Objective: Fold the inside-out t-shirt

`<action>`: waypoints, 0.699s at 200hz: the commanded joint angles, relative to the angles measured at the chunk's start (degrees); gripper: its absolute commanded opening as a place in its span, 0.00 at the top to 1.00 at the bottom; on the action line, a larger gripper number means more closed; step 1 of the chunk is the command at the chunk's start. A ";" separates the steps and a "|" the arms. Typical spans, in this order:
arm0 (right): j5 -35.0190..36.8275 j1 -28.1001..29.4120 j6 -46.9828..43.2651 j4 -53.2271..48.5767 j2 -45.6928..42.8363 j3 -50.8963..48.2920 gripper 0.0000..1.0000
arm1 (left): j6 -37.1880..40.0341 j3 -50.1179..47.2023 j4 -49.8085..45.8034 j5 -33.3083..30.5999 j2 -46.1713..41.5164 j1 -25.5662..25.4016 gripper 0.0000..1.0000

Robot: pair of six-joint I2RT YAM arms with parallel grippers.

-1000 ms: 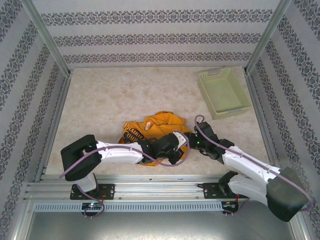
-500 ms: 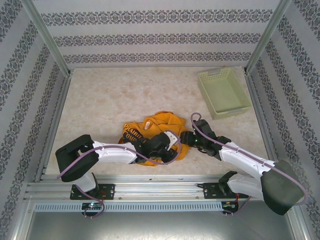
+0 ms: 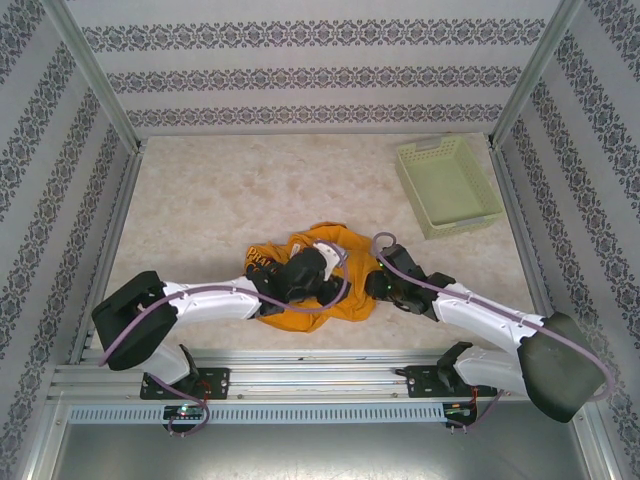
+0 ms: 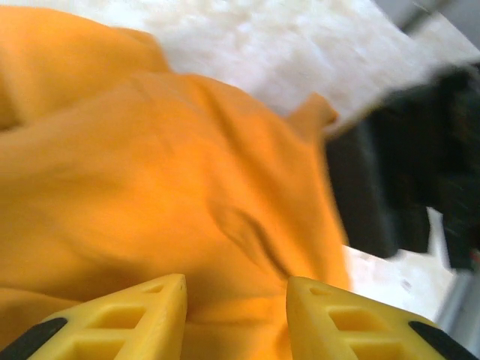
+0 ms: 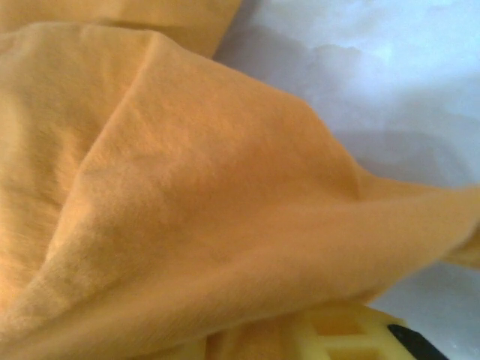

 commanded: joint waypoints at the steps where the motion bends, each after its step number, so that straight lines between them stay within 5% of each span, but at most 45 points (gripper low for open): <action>1: 2.39 0.36 -0.23 -2.49 -0.76 -0.80 0.79 | -2.45 3.03 -5.53 -3.11 2.87 3.27 0.60; 85: 1.30 0.07 1.49 -1.99 -6.11 -2.77 0.96 | -5.28 8.02 -10.27 -2.51 10.75 10.07 0.60; 140: -5.48 -0.62 2.79 5.08 -8.81 -3.14 0.60 | -6.75 6.14 -6.16 2.47 10.28 9.92 0.59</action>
